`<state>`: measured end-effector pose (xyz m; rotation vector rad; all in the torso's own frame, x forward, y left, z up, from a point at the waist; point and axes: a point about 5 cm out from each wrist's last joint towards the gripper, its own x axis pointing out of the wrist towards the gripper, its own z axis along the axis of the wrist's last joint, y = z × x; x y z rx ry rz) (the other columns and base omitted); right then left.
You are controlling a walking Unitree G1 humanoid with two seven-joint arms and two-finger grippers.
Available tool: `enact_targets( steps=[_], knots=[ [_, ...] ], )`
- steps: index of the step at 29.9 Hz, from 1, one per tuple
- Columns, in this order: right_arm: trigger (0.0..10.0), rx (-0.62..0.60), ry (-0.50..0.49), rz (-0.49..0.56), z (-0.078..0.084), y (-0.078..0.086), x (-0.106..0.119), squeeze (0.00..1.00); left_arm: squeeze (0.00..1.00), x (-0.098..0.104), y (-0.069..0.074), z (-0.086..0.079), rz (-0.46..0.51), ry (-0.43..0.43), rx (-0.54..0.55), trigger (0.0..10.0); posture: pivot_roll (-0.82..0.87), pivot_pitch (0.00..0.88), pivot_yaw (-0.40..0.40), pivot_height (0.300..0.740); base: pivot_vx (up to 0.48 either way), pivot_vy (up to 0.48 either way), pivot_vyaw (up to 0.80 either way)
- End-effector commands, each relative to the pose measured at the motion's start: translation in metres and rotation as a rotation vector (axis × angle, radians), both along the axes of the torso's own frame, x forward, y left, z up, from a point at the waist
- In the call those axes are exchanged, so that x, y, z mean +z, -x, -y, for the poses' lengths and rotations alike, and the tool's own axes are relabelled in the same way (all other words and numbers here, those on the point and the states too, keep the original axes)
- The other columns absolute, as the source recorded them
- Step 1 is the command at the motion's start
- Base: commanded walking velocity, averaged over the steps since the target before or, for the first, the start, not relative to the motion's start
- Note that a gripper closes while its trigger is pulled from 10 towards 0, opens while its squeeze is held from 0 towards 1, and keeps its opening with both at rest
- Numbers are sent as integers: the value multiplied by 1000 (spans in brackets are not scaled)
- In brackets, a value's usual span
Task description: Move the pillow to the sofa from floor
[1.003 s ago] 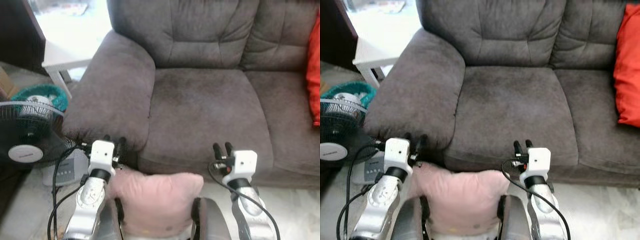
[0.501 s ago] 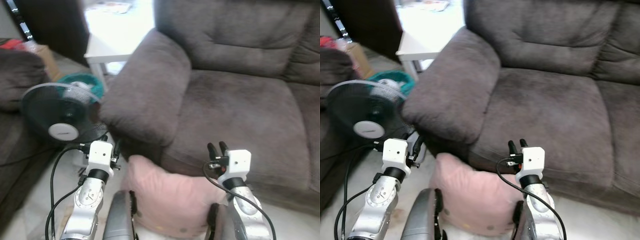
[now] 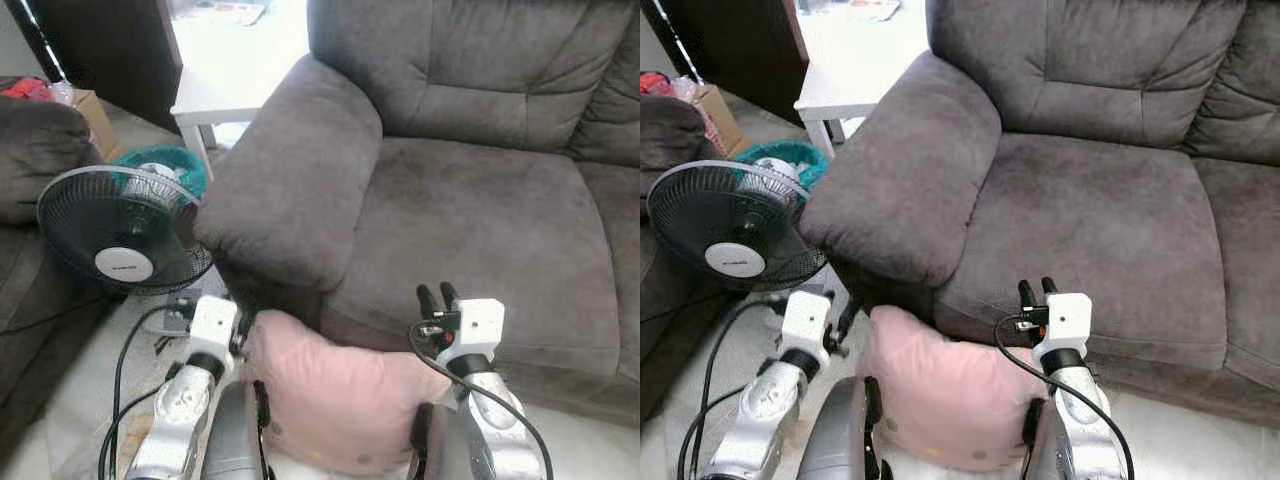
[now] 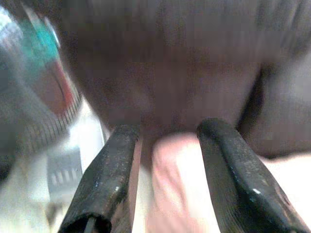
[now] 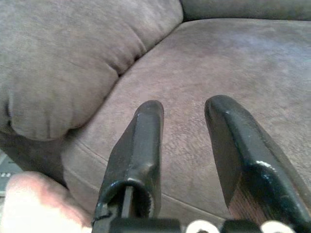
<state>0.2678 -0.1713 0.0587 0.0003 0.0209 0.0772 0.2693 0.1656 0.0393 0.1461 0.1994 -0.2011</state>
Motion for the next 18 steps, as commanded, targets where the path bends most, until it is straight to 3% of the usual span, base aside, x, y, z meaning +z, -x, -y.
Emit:
enact_targets(
  steps=[1,4,12,13,14,18],
  knots=[
    [10000,-3,-7,-11,0,1,-3,0,0,-8,-1,-7,-60,21,18,10000,103,103,-9,538,0,0,0],
    [10000,-4,-4,-10,1,1,-2,0,0,-23,0,-12,-157,52,31,10000,99,106,-10,538,0,0,0],
    [10000,0,-5,-7,1,1,-1,0,39,-37,-7,-23,-240,113,107,10000,90,112,-17,538,0,0,0],
    [10000,1,-5,-7,1,1,-1,0,369,-38,-8,-23,-241,106,104,10000,93,113,-18,538,0,0,0],
    [10000,1,-6,-9,0,1,-2,0,1000,-39,-9,-23,-249,94,92,10000,95,114,-19,538,0,0,0],
    [10000,4,-7,-6,-2,0,-1,0,1000,-43,-9,-19,-270,66,75,10000,83,112,-16,538,0,0,0]
  ],
)
